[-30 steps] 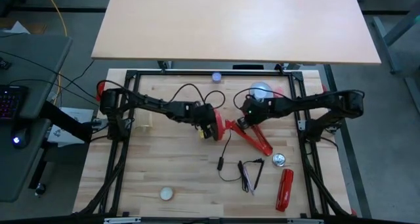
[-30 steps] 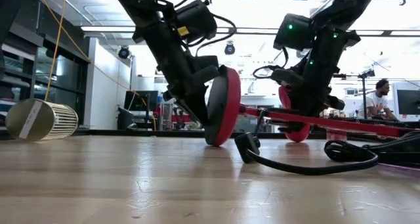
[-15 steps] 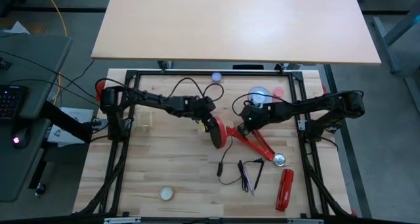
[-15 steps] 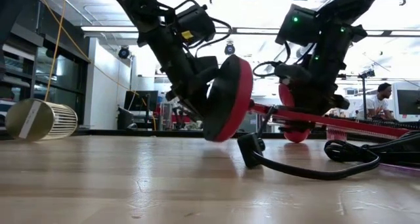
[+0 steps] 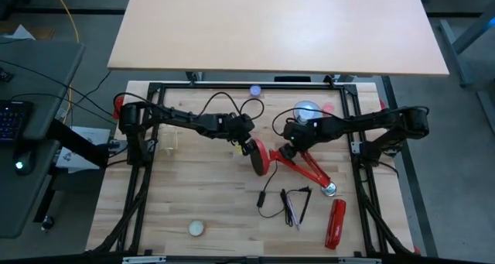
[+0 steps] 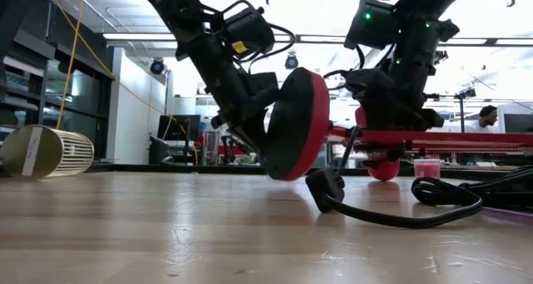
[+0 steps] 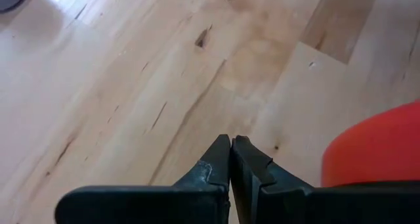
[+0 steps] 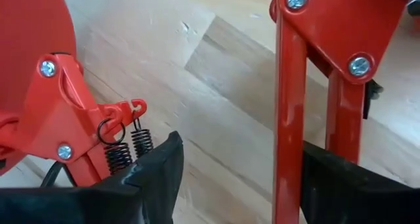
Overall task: Screw lightbulb
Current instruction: Remove the white lightbulb from the desk lamp
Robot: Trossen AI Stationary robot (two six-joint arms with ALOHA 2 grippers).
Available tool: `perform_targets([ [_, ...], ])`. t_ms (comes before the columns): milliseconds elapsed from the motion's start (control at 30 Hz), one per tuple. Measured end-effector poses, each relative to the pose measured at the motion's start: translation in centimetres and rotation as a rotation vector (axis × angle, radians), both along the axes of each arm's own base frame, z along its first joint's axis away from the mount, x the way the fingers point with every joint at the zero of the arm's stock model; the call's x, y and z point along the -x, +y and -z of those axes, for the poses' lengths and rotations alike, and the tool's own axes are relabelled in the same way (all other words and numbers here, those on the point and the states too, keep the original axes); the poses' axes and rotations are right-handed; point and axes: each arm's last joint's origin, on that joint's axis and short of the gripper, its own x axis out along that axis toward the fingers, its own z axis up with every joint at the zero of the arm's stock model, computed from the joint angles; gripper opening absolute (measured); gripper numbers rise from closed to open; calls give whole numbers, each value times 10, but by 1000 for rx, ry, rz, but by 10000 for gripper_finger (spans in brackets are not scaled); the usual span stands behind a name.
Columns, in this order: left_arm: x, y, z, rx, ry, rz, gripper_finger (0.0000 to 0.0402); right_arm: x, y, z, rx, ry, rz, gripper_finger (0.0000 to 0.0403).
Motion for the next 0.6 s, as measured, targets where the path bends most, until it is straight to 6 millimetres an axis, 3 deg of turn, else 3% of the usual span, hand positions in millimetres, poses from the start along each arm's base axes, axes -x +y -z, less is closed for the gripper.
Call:
perform_targets([
  [367, 2, 0, 1, -4, 28, 15, 0, 3, -2, -4, 56, 59, 74, 250],
  [600, 14, -3, 8, -38, 203, 82, 0, -1, -4, -6, 95, 18, 127, 250],
])
